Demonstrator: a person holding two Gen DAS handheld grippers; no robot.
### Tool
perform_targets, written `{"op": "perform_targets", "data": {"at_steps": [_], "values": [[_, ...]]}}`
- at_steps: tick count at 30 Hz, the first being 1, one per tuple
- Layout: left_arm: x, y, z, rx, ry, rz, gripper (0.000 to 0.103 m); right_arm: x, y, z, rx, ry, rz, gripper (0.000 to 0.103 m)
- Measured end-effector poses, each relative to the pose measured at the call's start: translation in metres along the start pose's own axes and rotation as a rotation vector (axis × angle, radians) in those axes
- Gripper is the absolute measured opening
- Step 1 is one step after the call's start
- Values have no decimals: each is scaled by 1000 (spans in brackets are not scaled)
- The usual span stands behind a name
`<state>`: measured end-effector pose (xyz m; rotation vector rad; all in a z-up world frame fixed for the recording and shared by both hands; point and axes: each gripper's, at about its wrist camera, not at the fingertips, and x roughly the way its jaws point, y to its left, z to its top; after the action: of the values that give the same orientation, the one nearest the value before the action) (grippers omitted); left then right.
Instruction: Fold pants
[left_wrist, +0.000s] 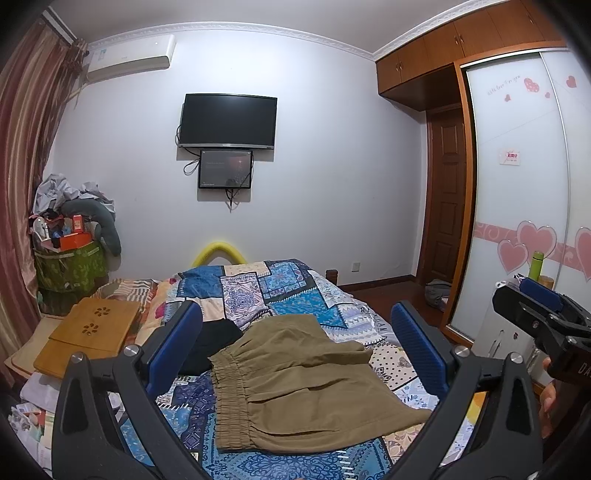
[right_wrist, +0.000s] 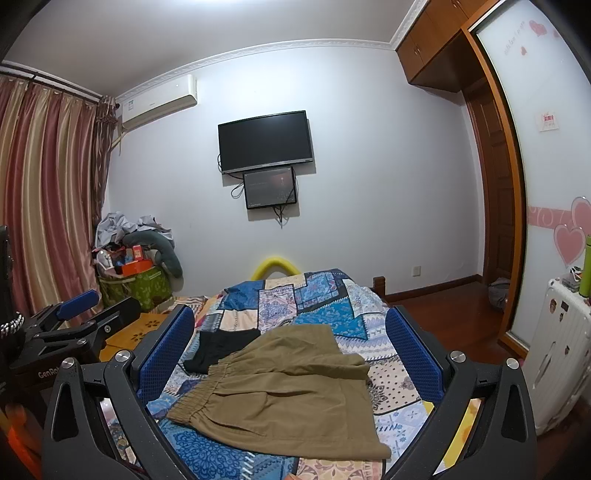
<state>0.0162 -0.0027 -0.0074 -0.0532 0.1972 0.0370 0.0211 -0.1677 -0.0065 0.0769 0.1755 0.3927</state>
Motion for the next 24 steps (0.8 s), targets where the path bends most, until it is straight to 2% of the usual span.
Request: {"op": "perform_targets", "data": {"at_steps": [6,12,17,21,24], "values": [[2,1,-2,-1,6,1,103,3,1,-2,0,13,2,103],[24,10,-1,-18,34,12,103,16,-2,0,-7,36,-5,103],[68,32,-4,-71,114,13,103,42,-17,-2,20,74,-17,103],[114,54,-13,-80,202,74,103,71,-37,-13,36,144,-43,103],[148,70,-25,-74,267,119,103,95,-55,-29,46,230,-67,103]]}}
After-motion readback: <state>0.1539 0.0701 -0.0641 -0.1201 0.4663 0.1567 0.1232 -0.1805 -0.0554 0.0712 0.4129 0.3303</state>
